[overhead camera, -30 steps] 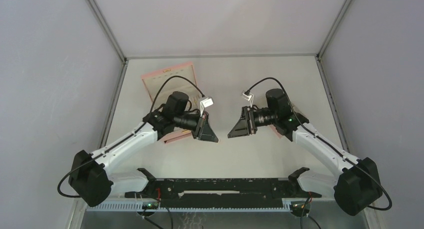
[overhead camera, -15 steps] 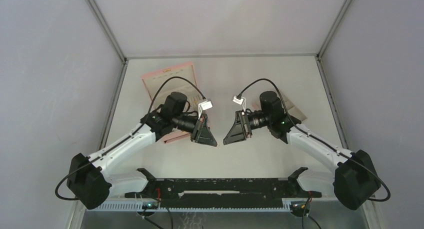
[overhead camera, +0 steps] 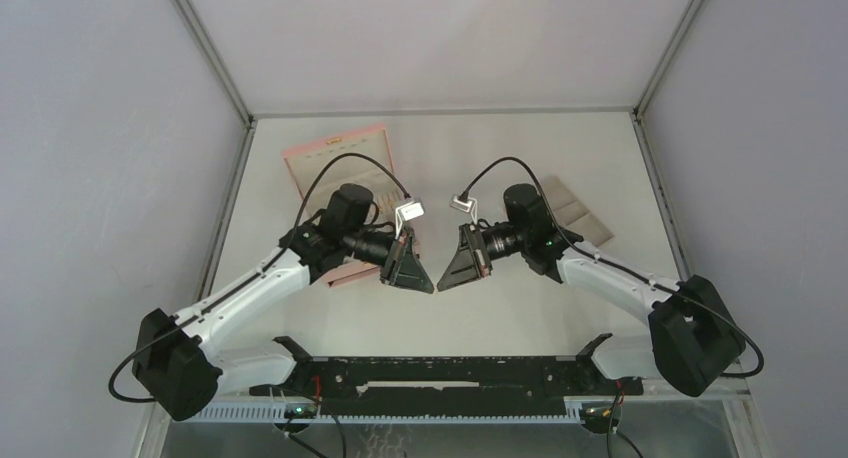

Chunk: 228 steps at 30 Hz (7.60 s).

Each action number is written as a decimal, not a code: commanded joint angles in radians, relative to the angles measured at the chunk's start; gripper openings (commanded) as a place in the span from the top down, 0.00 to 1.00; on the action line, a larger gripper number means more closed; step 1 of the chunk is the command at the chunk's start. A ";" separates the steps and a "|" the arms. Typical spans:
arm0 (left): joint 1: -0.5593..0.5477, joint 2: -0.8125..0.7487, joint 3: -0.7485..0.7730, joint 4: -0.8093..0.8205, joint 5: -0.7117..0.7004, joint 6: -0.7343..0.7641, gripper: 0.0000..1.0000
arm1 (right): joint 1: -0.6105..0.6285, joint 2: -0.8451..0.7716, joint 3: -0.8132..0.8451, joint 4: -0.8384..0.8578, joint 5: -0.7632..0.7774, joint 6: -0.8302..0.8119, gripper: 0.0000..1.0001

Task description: Organize the mixed jewelry

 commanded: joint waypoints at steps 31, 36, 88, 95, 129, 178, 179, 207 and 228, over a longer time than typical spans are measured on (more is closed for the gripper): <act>0.066 -0.382 -0.185 0.466 -0.459 -0.427 0.00 | -0.112 -0.228 -0.084 0.276 0.314 0.313 1.00; 0.064 -0.456 -0.251 0.575 -0.578 -0.512 0.00 | -0.101 -0.244 -0.091 0.411 0.342 0.404 1.00; 0.062 -0.292 -0.189 0.632 -0.465 -0.672 1.00 | -0.085 -0.189 -0.111 0.483 0.353 0.435 0.60; 0.189 -0.281 0.112 -0.234 -0.800 -0.371 1.00 | -0.144 -0.294 -0.006 -0.120 0.536 0.120 0.48; 0.319 0.378 0.365 -0.330 -1.322 -0.217 1.00 | -0.162 -0.254 0.032 -0.300 0.560 0.004 0.55; 0.332 0.473 0.229 -0.228 -1.377 -0.309 0.72 | -0.158 -0.222 0.033 -0.267 0.514 0.018 0.61; 0.332 0.462 0.233 -0.234 -1.381 -0.309 0.67 | -0.158 -0.222 0.032 -0.269 0.514 0.017 0.61; 0.271 0.275 0.218 -0.245 -1.443 -0.293 1.00 | -0.134 -0.202 0.032 -0.263 0.527 0.016 0.62; 0.330 0.060 0.383 -0.293 -1.462 -0.145 0.70 | -0.119 -0.208 0.032 -0.285 0.556 -0.002 0.62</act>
